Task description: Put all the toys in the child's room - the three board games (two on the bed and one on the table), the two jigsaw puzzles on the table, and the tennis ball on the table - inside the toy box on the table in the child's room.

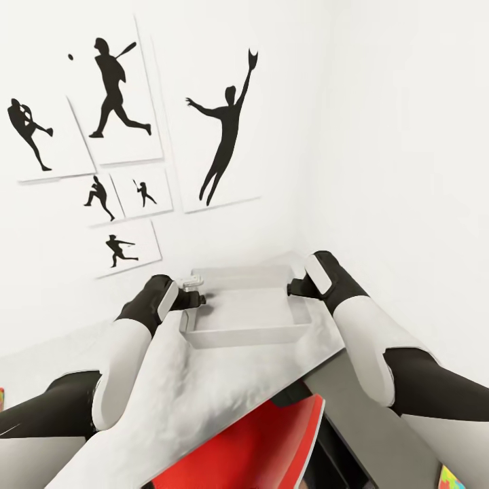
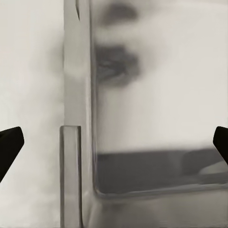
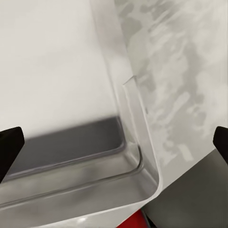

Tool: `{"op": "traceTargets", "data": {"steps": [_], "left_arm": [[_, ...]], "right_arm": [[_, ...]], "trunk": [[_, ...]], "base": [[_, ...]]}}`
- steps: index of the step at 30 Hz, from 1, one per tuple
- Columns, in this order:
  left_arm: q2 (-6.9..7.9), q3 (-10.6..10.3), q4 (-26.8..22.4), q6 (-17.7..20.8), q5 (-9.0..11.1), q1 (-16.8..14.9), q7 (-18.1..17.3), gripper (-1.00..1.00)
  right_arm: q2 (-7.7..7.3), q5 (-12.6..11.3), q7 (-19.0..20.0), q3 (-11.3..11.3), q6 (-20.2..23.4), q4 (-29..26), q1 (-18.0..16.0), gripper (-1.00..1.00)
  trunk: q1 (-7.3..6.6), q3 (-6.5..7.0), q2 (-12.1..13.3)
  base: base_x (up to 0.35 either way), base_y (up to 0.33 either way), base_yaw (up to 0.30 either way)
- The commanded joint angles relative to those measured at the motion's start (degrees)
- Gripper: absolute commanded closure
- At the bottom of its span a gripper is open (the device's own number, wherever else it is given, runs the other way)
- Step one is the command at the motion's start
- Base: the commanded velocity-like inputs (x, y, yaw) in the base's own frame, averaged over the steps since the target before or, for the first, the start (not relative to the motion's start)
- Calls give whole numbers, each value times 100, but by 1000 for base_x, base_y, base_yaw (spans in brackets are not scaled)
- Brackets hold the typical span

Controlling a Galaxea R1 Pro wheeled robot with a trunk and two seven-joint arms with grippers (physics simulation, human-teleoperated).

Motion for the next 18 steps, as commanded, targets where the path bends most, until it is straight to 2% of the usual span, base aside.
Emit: {"op": "traceTargets", "data": {"steps": [1, 18], "left_arm": [[-4, 36, -7, 28, 10, -5, 22, -100], [7, 44, -7, 28, 14, -5, 19, -100]], "right_arm": [[1, -46, -50, -13, 10, -5, -5, -100], [-8, -46, -52, 129, 7, 13, -5, -100]], "trunk": [[3, -22, -13], [3, -180, -13]], "base": [[0, 0, 0], [0, 0, 0]]}}
